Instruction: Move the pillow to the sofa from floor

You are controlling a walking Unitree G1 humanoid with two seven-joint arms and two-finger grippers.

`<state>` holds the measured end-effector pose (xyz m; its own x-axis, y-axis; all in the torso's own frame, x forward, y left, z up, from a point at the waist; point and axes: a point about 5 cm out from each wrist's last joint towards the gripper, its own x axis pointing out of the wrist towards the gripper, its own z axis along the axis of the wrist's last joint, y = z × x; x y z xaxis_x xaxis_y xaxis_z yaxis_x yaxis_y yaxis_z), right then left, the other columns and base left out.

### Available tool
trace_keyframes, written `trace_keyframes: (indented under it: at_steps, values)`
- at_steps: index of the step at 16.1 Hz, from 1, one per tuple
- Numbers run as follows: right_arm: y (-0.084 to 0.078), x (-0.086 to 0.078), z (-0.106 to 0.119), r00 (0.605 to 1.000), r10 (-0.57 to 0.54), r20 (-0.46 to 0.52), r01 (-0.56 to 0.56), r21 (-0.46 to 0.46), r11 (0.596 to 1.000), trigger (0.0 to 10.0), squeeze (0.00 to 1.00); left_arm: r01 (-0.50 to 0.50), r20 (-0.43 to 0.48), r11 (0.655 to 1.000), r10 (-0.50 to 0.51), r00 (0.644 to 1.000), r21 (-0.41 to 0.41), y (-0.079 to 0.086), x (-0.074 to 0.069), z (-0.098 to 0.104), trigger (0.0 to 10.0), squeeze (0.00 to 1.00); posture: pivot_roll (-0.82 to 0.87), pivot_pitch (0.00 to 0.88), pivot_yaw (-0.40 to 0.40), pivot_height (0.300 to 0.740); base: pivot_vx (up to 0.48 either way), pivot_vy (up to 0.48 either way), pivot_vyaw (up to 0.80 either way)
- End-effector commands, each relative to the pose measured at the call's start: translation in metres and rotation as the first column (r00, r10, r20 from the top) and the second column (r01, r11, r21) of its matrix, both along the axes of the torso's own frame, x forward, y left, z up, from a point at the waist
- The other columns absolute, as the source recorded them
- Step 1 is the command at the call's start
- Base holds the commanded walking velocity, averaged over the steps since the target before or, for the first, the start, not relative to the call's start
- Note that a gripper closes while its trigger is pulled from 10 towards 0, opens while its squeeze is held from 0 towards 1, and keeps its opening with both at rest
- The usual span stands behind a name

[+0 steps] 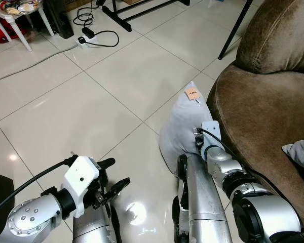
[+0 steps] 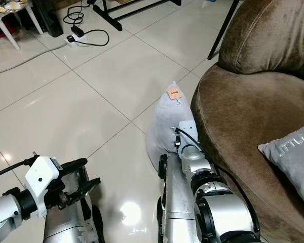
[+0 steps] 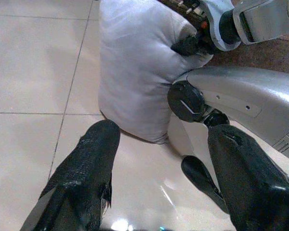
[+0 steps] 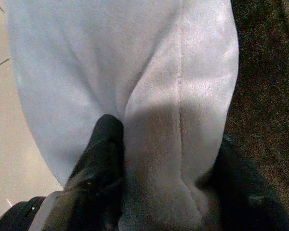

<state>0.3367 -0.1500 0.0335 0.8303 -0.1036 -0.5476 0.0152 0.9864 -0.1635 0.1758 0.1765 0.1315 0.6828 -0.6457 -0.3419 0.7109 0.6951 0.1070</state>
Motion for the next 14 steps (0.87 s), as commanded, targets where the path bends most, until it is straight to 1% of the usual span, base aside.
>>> trace_keyframes:
  at_steps: [1,5,7,9,11,12,13,14]
  values:
    - [0.003,-0.008,-0.011,0.998,0.014,-0.054,-0.013,0.016,1.0,0.0,0.0,0.003,-0.023,1.0,-0.002,1.0,0.007,0.001,-0.001,-0.003,10.0,0.0,-0.02,0.217,-0.01,0.46,0.0,0.0,0.0]
    - [0.004,-0.009,-0.013,0.998,0.031,-0.061,-0.03,0.017,0.999,0.0,0.0,0.008,-0.023,1.0,-0.008,1.0,0.004,0.0,0.002,-0.004,10.0,0.0,-0.02,0.203,-0.009,0.46,0.0,0.0,0.0]
    - [0.008,-0.01,-0.013,0.997,0.05,-0.062,-0.048,0.029,0.998,0.0,0.0,0.007,-0.022,1.0,-0.007,1.0,0.004,0.0,0.003,-0.005,10.0,0.0,-0.02,0.188,-0.012,0.46,0.0,0.0,0.0]
    - [0.015,-0.01,-0.013,0.995,0.079,-0.063,-0.075,0.058,0.995,0.0,0.0,0.003,-0.018,1.0,-0.003,1.0,0.004,0.001,0.004,-0.005,10.0,0.0,-0.02,0.171,-0.016,0.46,0.0,0.0,0.0]
    - [0.03,-0.009,-0.012,0.988,0.144,-0.062,-0.137,0.111,0.984,0.0,0.0,-0.013,-0.004,1.0,0.013,1.0,0.008,0.003,0.012,-0.006,10.0,0.0,-0.01,0.121,-0.028,0.46,0.0,0.0,0.0]
    - [0.032,-0.009,-0.011,0.987,0.147,-0.058,-0.139,0.125,0.982,0.0,0.0,-0.019,0.0,1.0,0.019,1.0,0.01,0.004,0.013,-0.006,10.0,0.0,-0.01,0.11,-0.03,0.46,0.0,0.0,0.0]
    - [0.037,-0.006,-0.007,0.988,0.153,-0.033,-0.145,0.167,0.975,0.0,0.0,-0.039,0.017,0.999,0.039,0.999,0.014,0.005,0.015,-0.006,10.0,0.0,-0.01,0.084,-0.036,0.46,0.0,0.0,0.0]
    - [0.044,-0.002,0.0,0.988,0.154,0.007,-0.151,0.228,0.962,0.0,0.0,-0.077,0.037,0.997,0.076,0.996,0.02,0.007,0.017,-0.006,10.0,0.0,0.0,0.06,-0.043,0.46,0.0,0.0,0.0]
